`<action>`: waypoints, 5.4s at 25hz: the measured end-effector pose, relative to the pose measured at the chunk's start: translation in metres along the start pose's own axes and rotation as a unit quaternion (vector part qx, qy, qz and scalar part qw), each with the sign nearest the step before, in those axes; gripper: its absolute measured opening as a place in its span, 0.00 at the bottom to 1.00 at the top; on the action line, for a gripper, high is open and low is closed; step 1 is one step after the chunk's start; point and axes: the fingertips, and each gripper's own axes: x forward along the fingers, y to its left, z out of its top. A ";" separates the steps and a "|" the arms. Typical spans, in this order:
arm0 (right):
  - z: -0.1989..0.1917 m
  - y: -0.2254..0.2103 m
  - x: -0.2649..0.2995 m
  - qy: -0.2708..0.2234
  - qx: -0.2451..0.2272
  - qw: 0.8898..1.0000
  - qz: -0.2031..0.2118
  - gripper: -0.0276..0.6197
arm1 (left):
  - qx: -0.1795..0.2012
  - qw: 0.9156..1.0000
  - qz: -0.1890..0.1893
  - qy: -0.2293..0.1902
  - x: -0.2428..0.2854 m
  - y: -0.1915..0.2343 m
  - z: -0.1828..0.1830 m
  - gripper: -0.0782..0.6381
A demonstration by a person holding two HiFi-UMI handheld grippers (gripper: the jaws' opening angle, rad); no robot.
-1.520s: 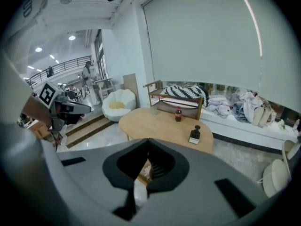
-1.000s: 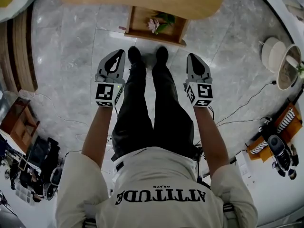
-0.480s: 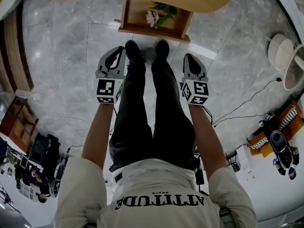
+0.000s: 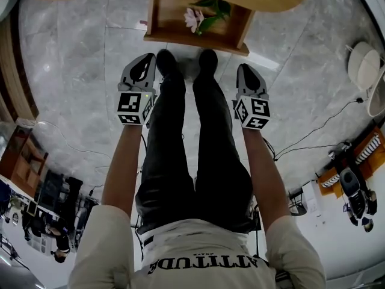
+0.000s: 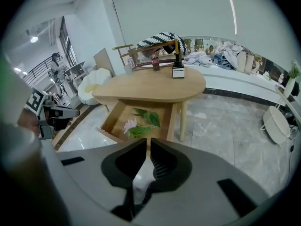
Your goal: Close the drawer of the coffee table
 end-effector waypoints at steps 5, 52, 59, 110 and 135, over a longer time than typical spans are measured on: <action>-0.028 -0.014 0.025 0.006 0.021 1.000 -0.013 0.11 | -0.033 0.999 -0.004 0.019 0.030 0.012 -0.047 0.15; -0.067 -0.023 0.108 -0.016 0.094 0.995 -0.038 0.26 | -0.054 0.997 0.055 0.009 0.104 0.057 -0.072 0.35; -0.034 -0.030 0.109 -0.032 0.068 0.997 -0.025 0.26 | -0.055 0.997 0.060 -0.017 0.113 0.060 -0.036 0.35; 0.076 -0.073 0.178 -0.148 -0.054 0.983 -0.092 0.29 | 0.051 0.986 0.085 -0.132 0.200 0.089 0.067 0.38; 0.096 -0.078 0.184 -0.165 -0.106 0.975 -0.101 0.31 | 0.070 0.984 0.080 -0.145 0.204 0.095 0.079 0.39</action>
